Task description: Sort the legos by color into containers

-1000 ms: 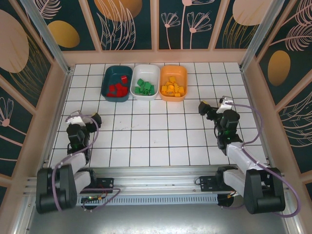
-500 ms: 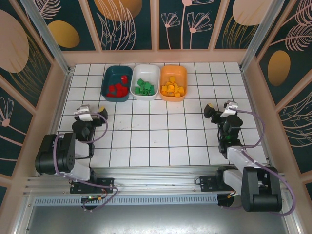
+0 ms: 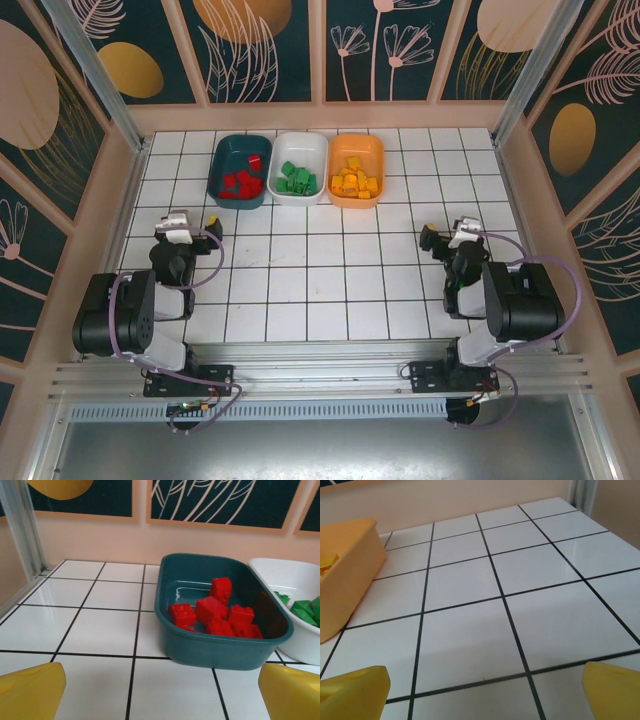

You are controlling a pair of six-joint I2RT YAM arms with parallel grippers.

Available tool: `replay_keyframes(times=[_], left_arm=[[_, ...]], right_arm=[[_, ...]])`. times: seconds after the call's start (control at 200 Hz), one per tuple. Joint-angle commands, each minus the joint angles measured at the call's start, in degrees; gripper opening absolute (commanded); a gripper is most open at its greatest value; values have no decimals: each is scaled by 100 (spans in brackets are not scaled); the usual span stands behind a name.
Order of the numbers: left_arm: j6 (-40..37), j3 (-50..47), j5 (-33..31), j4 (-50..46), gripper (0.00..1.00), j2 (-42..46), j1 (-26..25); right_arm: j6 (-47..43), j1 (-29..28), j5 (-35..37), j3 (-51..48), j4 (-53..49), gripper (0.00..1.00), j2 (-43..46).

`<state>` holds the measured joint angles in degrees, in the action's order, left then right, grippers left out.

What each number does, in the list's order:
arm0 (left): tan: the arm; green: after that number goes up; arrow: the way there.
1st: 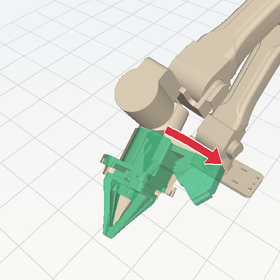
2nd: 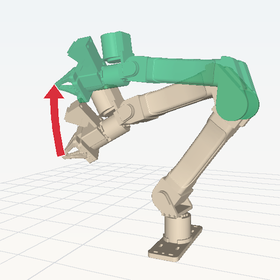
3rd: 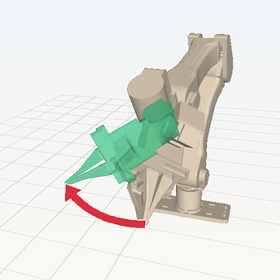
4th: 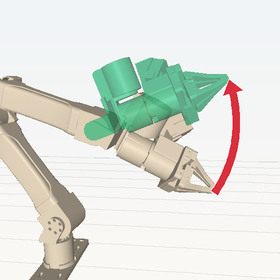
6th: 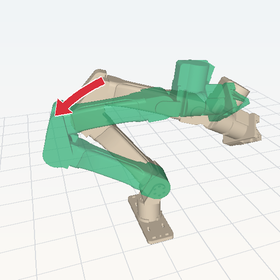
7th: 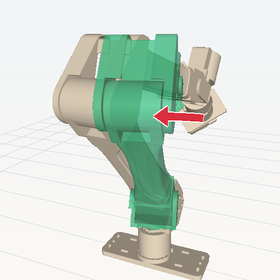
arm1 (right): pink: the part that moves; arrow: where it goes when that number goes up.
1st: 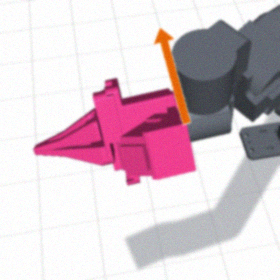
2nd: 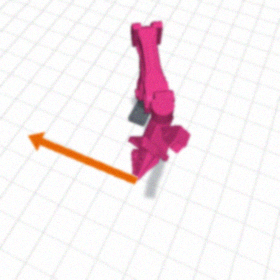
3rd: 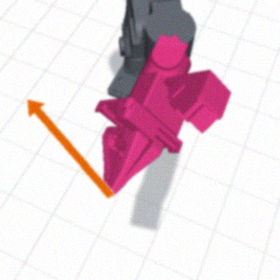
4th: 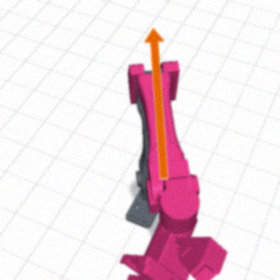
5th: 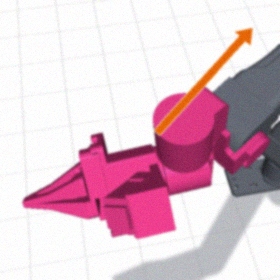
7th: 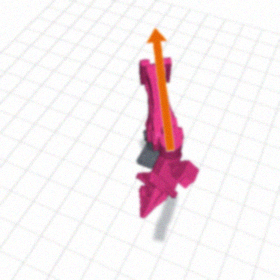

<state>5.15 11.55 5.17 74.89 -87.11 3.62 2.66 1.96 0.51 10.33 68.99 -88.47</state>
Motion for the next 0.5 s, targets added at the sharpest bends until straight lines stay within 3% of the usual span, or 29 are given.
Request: replay_keyframes(times=[0.0,0.495], left_arm=[[4,117,-288,-36,98,12,-41],[-5,121,-333,-53,98,10,-57]], right_arm=[[-137,-2,-105,317,228,99,14],[-178,-63,10,307,257,99,22]])
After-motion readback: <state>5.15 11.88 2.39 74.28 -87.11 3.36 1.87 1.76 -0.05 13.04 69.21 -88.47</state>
